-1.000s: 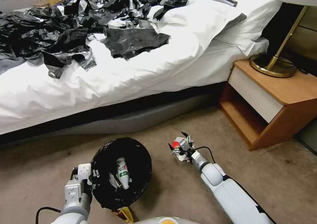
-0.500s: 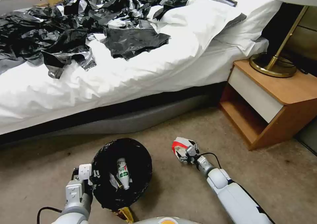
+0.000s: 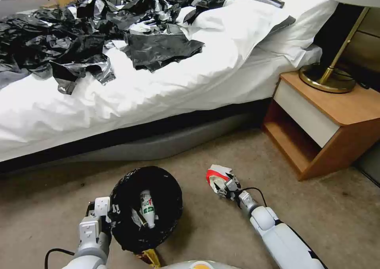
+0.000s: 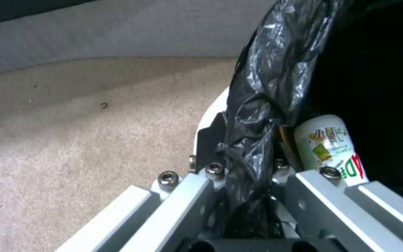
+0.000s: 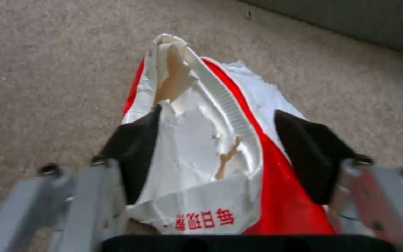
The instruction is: Pick up the trash bin, then pick up the garbage from the floor and place it into the trash bin.
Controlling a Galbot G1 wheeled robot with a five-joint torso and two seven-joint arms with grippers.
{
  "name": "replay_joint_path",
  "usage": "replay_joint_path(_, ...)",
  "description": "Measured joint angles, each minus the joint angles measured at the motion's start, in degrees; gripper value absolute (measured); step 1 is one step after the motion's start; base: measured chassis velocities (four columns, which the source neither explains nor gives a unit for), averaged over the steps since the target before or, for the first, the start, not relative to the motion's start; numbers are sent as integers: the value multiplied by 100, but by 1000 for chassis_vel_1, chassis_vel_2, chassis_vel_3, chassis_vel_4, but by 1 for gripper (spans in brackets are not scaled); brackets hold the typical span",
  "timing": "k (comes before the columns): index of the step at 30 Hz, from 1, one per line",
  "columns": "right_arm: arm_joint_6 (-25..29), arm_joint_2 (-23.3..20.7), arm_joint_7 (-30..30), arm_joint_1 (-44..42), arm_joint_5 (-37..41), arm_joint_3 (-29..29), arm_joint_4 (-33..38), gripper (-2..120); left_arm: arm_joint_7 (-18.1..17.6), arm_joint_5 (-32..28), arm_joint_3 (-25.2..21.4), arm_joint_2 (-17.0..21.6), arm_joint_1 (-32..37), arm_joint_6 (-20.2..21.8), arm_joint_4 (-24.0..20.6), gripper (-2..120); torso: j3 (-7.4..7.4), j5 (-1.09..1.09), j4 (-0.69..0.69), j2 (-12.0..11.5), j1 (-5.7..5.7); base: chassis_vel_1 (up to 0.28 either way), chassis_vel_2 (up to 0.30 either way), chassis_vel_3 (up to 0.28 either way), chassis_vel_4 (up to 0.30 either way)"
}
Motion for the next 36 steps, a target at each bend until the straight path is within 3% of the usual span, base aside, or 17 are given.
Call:
replay_joint_path(5,1,11,18,-24,88,3,0,43,-1,2,6,-4,-2,0,-2,0,0,0,0,0,0,0,0,0,0)
replay_joint_path(7,1,34,25,-57,128,11,-36,29,-1,2,-3,-3,6,0,-5,0,0,-1,0,0,0,0,0,0,0)
replay_joint_path(11,14,60,26,-95,145,29,-62,21,-1,-1,-12,2,6,-1,-13,0,-1,-1,0,0,0,0,0,0,0)
replay_joint_path(13,42,78,26,-127,145,38,-75,7,-2,-2,-7,4,-9,-1,-14,0,0,-1,0,0,0,0,0,0,0)
replay_joint_path(16,52,84,26,-135,145,43,-75,1,-2,-2,7,3,-24,-1,-14,0,0,0,0,0,0,0,0,0,0)
replay_joint_path(30,126,79,226,-175,309,95,258,0,-3,-15,-8,1,-23,-6,-19,0,0,0,0,0,0,0,0,0,0)
replay_joint_path(33,206,25,421,-396,544,101,1192,0,-3,-14,6,-1,-24,-12,-19,0,0,-1,-1,0,0,0,0,0,0)
replay_joint_path(34,206,25,421,-396,544,101,1192,0,-3,-14,6,-1,-24,-12,-19,0,0,-1,-1,0,0,0,0,0,0)
replay_joint_path(36,312,-14,506,-569,612,112,2058,0,-2,-12,10,11,-25,-12,-19,0,0,-1,0,0,0,0,0,0,0)
